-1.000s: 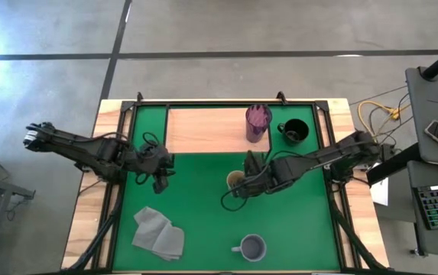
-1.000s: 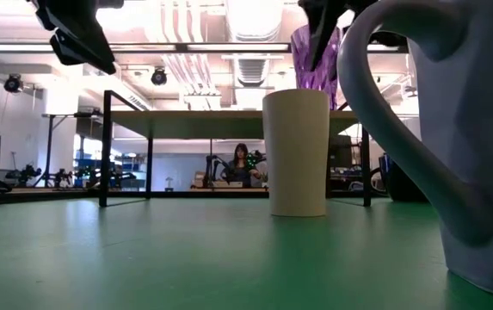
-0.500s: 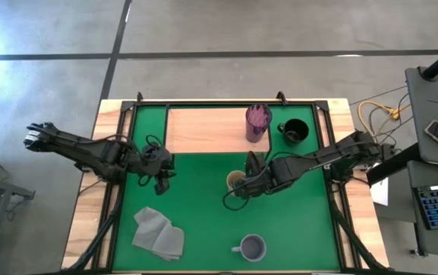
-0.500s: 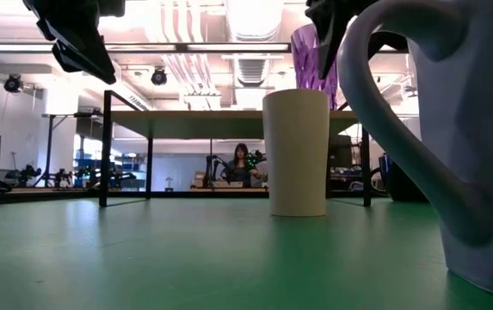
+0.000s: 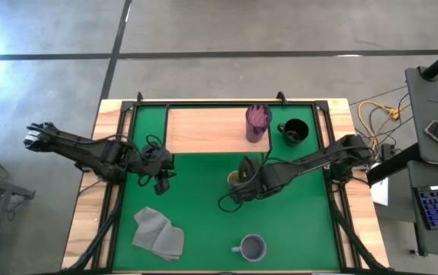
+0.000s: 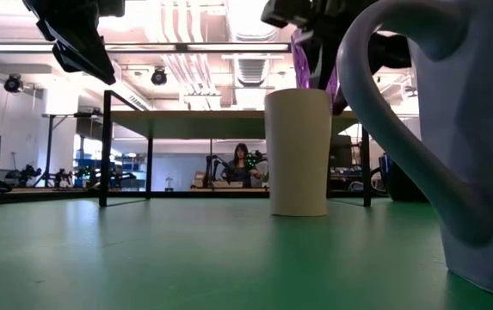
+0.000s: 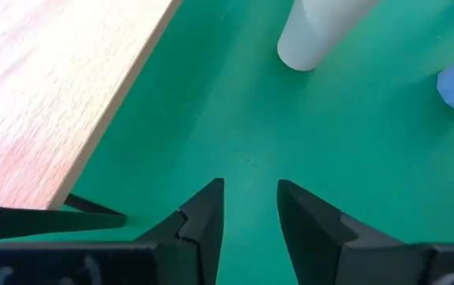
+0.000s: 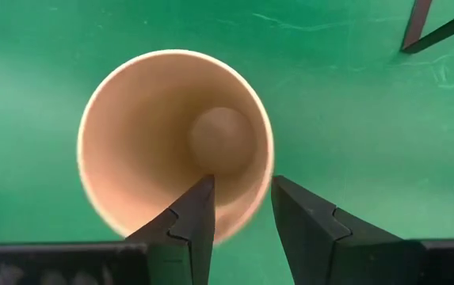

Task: Stack small to large cups/mugs on shelf
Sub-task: Put the yellow cup on the shelf

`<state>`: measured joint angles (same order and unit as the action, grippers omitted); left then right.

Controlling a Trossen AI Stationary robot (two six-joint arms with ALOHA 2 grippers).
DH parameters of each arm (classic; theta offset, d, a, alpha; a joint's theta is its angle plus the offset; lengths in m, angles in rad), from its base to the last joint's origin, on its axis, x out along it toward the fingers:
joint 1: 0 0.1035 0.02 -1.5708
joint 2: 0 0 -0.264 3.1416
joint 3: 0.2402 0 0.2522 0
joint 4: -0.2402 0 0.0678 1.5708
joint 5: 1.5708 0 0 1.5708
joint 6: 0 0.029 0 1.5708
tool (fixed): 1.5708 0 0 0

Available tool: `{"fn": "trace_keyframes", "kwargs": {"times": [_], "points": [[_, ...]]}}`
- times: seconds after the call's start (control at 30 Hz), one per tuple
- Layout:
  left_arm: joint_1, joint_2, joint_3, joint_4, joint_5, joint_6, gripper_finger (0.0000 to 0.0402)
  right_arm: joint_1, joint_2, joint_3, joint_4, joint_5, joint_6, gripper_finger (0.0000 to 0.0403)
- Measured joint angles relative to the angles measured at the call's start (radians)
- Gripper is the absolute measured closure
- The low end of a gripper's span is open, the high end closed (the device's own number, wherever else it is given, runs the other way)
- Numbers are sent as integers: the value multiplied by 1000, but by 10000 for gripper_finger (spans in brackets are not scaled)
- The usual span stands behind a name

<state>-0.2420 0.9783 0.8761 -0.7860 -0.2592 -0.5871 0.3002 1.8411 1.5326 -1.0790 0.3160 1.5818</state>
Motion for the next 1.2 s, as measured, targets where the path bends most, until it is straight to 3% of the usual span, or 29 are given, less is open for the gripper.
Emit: {"fn": "trace_keyframes", "kwargs": {"times": [0.2, 0.37, 0.57, 0.77, 1.03, 1.2], "points": [[0, 0, 0, -5, 0, 0, 297, -9, 2, 0, 8, -9, -16, 302], [0, 0, -2, -8, 0, 21, 297, -11, -19, 0, 6, -9, -58, 381], [0, 1, -11, -7, 0, 20, 297, -11, -19, 22, 5, -35, -95, 393], [0, 1, -16, 0, -5, 18, 297, -29, -21, 255, -47, -17, -264, 394], [0, 1, -15, 116, -33, 19, 297, -47, 31, 643, -345, 205, -399, 394], [12, 5, 24, 153, -171, 52, 297, -77, 89, 810, -476, 268, -431, 394]]}}
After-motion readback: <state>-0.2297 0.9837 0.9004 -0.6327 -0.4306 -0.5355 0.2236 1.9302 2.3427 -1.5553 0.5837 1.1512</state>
